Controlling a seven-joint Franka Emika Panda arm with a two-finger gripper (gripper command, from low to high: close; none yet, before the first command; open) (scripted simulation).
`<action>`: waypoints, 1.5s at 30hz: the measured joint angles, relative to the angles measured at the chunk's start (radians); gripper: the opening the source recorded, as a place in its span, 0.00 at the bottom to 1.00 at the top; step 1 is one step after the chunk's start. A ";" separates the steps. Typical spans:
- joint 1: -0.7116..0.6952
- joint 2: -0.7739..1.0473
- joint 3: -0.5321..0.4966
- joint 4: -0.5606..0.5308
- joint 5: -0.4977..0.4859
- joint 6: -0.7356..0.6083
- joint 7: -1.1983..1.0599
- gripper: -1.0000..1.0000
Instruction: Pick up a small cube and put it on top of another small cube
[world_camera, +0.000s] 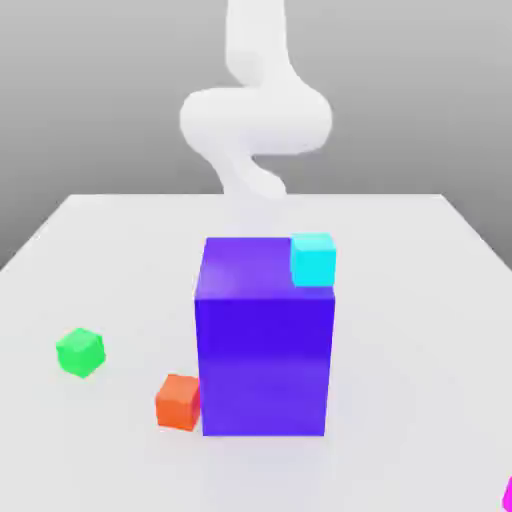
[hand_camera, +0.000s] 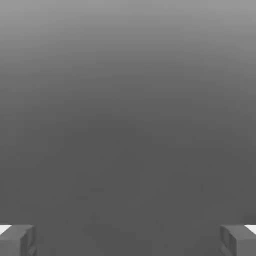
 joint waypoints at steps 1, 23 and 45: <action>-0.001 0.039 0.016 0.007 -0.007 0.007 0.012 0.50; 0.100 0.840 0.264 0.154 -0.245 0.137 0.319 0.50; 0.275 1.357 0.241 0.259 -0.329 0.315 0.452 0.00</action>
